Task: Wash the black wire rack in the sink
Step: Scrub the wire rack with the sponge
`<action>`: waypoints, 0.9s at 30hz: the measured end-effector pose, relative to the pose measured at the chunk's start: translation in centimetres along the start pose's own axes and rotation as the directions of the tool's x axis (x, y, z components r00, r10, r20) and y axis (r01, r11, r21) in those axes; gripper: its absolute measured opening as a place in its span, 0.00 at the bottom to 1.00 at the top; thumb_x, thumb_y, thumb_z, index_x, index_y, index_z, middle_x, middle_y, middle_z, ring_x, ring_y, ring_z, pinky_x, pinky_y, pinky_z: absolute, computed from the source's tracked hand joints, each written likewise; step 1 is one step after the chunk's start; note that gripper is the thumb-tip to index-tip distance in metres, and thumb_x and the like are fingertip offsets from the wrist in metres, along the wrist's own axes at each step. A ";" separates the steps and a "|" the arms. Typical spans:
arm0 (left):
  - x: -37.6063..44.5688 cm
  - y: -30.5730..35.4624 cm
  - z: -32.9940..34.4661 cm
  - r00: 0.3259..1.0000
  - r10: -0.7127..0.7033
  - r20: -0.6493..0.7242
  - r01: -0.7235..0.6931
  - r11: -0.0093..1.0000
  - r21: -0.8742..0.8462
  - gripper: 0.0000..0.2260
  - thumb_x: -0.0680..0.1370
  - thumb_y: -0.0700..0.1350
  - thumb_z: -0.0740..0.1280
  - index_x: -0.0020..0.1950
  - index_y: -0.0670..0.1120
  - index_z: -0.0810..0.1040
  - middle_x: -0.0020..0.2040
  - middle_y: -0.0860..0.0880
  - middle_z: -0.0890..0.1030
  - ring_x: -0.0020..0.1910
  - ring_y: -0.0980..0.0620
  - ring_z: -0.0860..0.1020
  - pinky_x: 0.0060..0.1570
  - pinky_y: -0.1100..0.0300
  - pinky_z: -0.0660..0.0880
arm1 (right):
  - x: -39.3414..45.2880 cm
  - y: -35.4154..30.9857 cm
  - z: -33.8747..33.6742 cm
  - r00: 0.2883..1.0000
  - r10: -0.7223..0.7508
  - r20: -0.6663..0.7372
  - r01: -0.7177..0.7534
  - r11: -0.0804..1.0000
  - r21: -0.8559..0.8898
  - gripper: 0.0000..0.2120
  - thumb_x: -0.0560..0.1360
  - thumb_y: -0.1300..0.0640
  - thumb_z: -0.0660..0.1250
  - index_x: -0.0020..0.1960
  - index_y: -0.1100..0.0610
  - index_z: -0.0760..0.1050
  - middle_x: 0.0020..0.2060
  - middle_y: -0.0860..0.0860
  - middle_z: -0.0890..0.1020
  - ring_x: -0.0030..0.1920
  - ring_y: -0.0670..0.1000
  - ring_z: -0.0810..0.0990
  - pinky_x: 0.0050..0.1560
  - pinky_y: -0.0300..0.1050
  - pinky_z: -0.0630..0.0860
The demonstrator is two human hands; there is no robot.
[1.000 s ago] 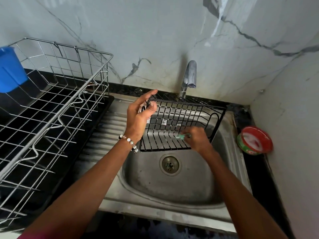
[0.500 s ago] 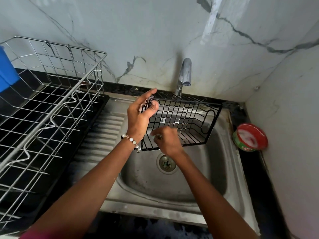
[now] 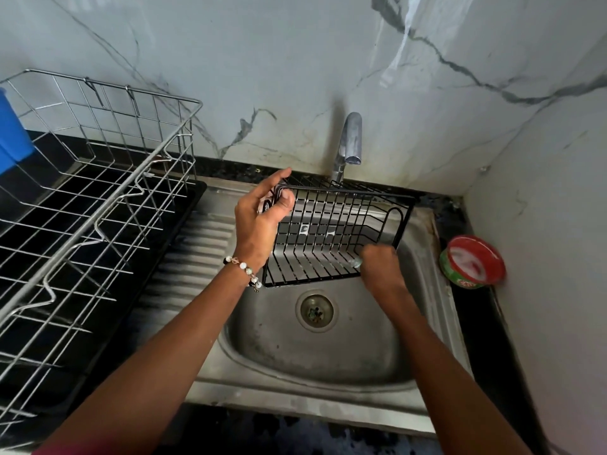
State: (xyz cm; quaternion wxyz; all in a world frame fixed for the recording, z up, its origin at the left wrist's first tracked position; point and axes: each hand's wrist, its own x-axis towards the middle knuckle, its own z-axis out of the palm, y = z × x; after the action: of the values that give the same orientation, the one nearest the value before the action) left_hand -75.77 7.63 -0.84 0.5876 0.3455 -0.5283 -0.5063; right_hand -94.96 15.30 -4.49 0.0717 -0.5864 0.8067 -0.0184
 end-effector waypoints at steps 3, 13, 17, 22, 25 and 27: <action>0.2 -0.4 0.1 0.999 -0.032 -0.032 0.032 0.999 0.013 0.15 0.70 0.48 0.71 0.56 0.55 0.83 0.53 0.59 0.84 0.50 0.54 0.78 0.56 0.48 0.79 | -0.2 -2.6 0.3 1.000 0.006 -0.005 -0.005 0.982 0.187 0.09 0.76 0.67 0.61 0.53 0.64 0.78 0.47 0.58 0.80 0.51 0.58 0.78 0.47 0.45 0.74; 1.6 -0.3 -1.3 0.955 -0.238 -0.175 0.246 0.969 0.026 0.19 0.67 0.53 0.73 0.56 0.48 0.85 0.44 0.53 0.82 0.46 0.54 0.76 0.47 0.60 0.78 | 0.4 -2.0 -3.9 0.999 -0.041 0.004 0.029 0.769 0.638 0.11 0.75 0.66 0.66 0.56 0.58 0.80 0.55 0.51 0.81 0.49 0.45 0.77 0.52 0.39 0.77; 2.8 0.0 -1.6 0.878 -0.407 -0.252 0.433 0.900 0.053 0.16 0.76 0.52 0.72 0.56 0.42 0.83 0.51 0.50 0.83 0.49 0.54 0.80 0.31 0.72 0.75 | 2.5 1.3 -5.8 0.946 0.110 -0.304 0.092 0.809 0.580 0.11 0.76 0.62 0.67 0.57 0.55 0.80 0.54 0.51 0.79 0.51 0.48 0.77 0.52 0.40 0.73; 3.5 1.0 -2.0 0.776 -0.603 -0.185 0.626 0.773 0.105 0.24 0.74 0.63 0.68 0.59 0.46 0.82 0.63 0.45 0.78 0.54 0.41 0.82 0.23 0.61 0.77 | 2.9 3.1 -4.0 0.964 -0.019 -0.266 0.121 0.919 0.375 0.11 0.77 0.59 0.65 0.57 0.53 0.79 0.57 0.54 0.76 0.59 0.56 0.73 0.60 0.45 0.69; 3.5 1.6 -2.0 0.723 -0.682 -0.105 0.690 0.709 0.146 0.24 0.76 0.66 0.64 0.59 0.49 0.81 0.66 0.42 0.76 0.54 0.41 0.81 0.21 0.59 0.76 | 2.3 2.9 -3.0 0.948 -0.049 -0.313 0.160 0.927 0.340 0.10 0.76 0.63 0.65 0.55 0.54 0.80 0.64 0.56 0.68 0.65 0.57 0.66 0.64 0.42 0.63; 3.8 1.9 -2.2 0.680 -0.730 -0.072 0.727 0.657 0.200 0.24 0.75 0.69 0.61 0.56 0.52 0.81 0.61 0.41 0.79 0.52 0.42 0.82 0.30 0.53 0.78 | 2.3 2.5 -2.8 0.946 -0.008 -0.324 0.135 0.919 0.371 0.11 0.75 0.67 0.65 0.53 0.55 0.80 0.69 0.59 0.62 0.68 0.58 0.63 0.68 0.46 0.64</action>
State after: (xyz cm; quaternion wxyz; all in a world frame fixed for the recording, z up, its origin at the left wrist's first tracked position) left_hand -73.42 4.16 1.52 0.2915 0.5847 -0.4011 -0.6421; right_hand -98.37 13.78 -2.21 0.0555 -0.5791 0.7657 -0.2743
